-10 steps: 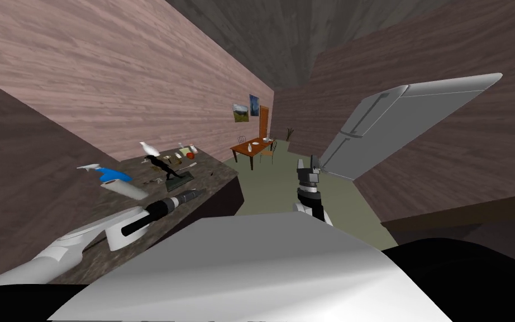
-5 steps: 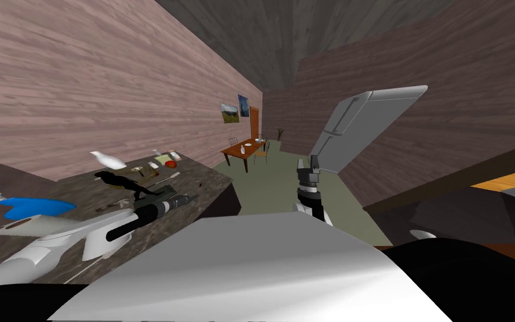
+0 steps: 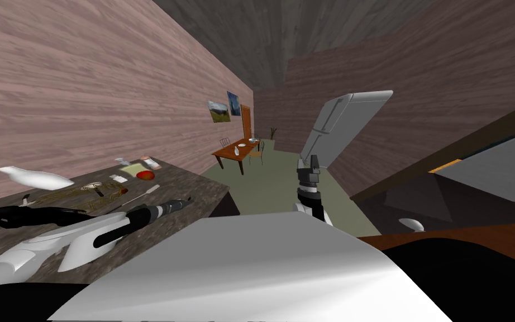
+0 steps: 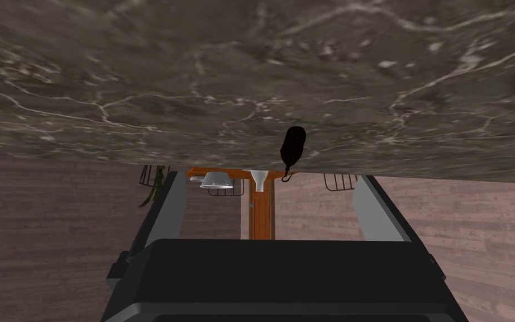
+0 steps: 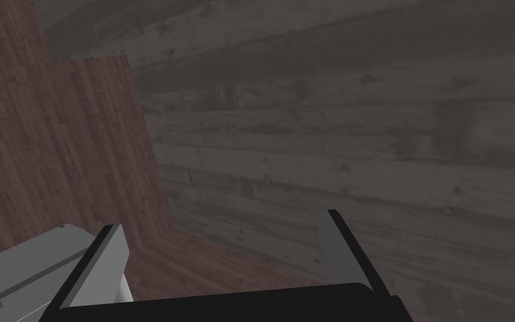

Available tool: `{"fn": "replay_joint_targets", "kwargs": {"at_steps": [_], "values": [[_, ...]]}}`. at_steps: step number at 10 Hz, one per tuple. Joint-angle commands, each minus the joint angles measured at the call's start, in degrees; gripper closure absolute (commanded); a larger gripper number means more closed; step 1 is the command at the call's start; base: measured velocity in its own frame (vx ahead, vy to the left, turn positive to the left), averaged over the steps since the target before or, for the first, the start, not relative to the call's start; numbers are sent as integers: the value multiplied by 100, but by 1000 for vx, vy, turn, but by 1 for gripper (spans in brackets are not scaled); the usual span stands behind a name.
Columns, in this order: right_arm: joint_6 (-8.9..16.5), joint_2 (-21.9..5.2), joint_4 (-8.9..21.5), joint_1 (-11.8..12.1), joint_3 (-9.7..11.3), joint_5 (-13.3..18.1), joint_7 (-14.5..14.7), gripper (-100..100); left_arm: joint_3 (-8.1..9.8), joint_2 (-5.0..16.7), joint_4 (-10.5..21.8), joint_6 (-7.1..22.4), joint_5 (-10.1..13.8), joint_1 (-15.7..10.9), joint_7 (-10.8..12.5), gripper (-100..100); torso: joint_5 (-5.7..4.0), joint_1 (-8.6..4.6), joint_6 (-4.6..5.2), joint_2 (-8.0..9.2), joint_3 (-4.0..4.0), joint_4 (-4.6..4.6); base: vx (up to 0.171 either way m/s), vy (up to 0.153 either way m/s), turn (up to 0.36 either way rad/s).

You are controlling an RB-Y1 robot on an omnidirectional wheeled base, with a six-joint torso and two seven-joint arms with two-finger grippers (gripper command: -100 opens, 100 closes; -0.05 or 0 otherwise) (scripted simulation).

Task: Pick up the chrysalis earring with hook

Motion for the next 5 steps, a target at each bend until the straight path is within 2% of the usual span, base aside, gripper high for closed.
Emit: {"fn": "replay_joint_targets", "kwargs": {"at_steps": [1, 2, 3, 4, 5], "values": [[0, 0, 0, 0, 0, 0, 0, 0, 0, 0, 0, 0, 0, 0, 0, 0, 0, 0, 0, 0, 0, 0, 10, 12, 3], [0, 1, 0, -1, 1, 0, 0, 0, -17, -173, -21, 65, -71, -7, -94, -100, -6, -20, 0, 17, 10, 4, 47, 27, 10], [0, 0, 0, 0, 1, 0, 0, 0, -28, -276, -33, 105, -114, -12, -150, -100, -6, -20, -1, 13, 9, 4, 81, 37, 12], [0, 0, 0, 0, 0, 0, 0, 0, 9, -205, -43, 76, -80, 27, -109, -100, -5, -18, -1, 4, 4, 2, 37, 16, 1], [0, 1, 0, -1, 1, 0, 0, 0, 13, -215, -48, 87, -85, 32, -125, 100, -7, -24, 0, 13, 8, 3, 6, 3, -2]]}}
